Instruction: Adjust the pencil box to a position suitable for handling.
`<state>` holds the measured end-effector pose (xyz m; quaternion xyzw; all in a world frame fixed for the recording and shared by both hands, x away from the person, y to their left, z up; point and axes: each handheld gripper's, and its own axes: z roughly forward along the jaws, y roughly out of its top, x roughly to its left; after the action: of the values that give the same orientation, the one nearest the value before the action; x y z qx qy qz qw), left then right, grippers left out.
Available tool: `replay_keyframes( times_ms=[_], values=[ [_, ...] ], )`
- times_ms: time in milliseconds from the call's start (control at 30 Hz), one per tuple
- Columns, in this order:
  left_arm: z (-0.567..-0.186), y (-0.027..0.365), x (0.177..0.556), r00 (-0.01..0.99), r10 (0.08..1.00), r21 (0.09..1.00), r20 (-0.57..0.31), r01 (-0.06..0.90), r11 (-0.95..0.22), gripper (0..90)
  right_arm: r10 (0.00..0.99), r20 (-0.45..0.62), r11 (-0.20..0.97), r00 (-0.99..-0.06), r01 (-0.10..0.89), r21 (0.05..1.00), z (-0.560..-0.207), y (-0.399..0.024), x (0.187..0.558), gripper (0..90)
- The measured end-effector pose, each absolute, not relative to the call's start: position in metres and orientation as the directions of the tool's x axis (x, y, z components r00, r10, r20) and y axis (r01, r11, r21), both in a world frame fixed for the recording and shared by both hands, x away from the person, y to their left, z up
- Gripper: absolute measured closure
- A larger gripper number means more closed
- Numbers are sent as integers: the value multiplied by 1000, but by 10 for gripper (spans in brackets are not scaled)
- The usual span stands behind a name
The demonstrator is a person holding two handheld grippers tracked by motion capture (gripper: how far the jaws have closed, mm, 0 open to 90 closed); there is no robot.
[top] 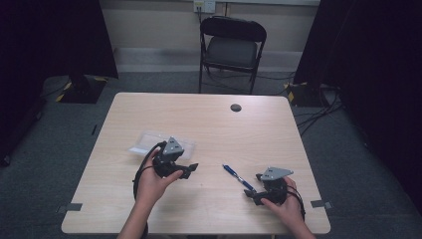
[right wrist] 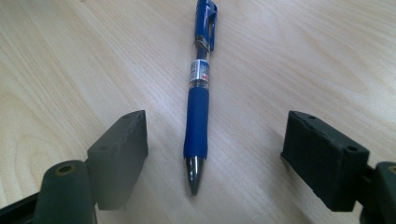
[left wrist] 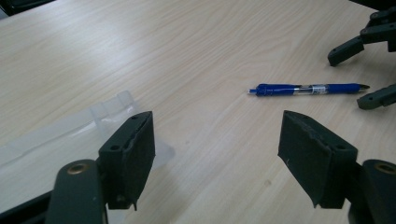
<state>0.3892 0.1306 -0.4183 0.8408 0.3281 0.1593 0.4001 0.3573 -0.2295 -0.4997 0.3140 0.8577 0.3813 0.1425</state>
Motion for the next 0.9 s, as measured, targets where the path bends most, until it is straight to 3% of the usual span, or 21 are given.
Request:
replay_keyframes(
  times_ms=[233, 267, 433, 900],
  values=[
    [-433, 133, 401, 718, 696, 755, 6, 454, -474, 468, 647, -5, 512, -762, 430, 744, -500, -229, 357, 211],
    [-434, 134, 401, 711, 703, 754, 3, 460, -469, 562, 647, -5, 512, -762, 430, 744, -500, -230, 357, 211],
    [-436, 142, 397, 707, 708, 735, 3, 478, -481, 655, 648, -4, 511, -762, 431, 743, -500, -229, 357, 211],
    [-438, 173, 379, 695, 719, 696, -22, 527, -487, 692, 648, -4, 511, -762, 431, 743, -500, -229, 357, 211]
  ],
)
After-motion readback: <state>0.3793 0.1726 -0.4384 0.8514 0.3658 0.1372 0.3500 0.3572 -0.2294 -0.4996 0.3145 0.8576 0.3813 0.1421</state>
